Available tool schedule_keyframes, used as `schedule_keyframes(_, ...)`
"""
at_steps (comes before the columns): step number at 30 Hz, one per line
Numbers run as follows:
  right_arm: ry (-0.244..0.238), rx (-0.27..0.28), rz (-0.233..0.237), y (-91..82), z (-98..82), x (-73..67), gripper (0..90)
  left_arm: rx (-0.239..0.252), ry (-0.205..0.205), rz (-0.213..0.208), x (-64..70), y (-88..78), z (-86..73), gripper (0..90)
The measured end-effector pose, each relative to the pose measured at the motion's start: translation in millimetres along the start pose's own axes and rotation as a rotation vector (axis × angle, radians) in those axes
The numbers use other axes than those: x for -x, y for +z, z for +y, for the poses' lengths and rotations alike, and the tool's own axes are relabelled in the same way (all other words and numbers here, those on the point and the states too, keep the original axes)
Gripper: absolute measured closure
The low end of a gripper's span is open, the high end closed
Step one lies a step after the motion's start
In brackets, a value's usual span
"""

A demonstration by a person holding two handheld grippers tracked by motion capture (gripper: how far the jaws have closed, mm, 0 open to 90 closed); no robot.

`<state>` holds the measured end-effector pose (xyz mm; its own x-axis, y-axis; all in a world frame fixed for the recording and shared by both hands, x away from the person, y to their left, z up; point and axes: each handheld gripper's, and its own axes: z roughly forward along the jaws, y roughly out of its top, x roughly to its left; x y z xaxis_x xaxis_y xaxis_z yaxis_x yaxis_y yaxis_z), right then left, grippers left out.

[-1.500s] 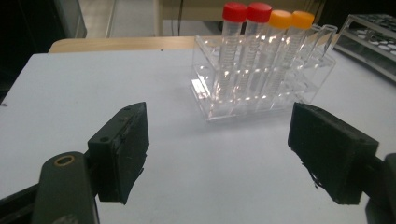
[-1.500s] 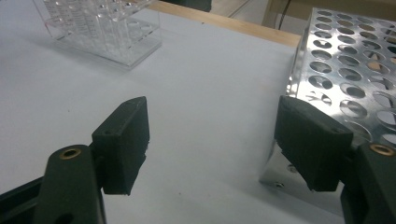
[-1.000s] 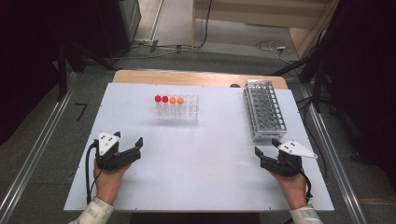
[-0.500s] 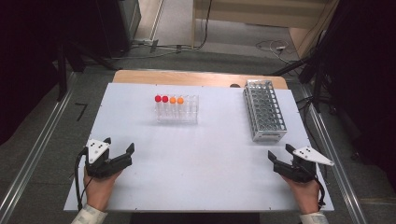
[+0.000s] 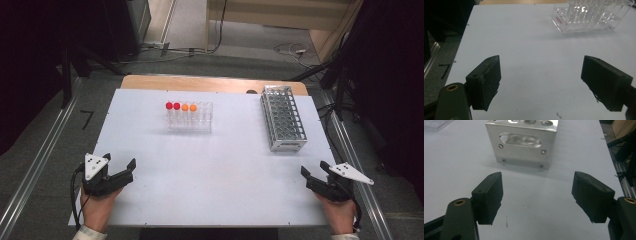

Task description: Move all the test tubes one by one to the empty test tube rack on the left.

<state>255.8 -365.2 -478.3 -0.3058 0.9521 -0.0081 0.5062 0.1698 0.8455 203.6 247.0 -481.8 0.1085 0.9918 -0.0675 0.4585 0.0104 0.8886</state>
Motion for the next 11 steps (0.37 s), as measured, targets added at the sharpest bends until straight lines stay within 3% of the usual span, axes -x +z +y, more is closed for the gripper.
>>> schedule_keyframes(11,0.039,-0.029,-0.022,1.2,-7.9,15.6,21.5,-0.039,-0.009,0.007,-5.9,5.0,-4.9,16.6)
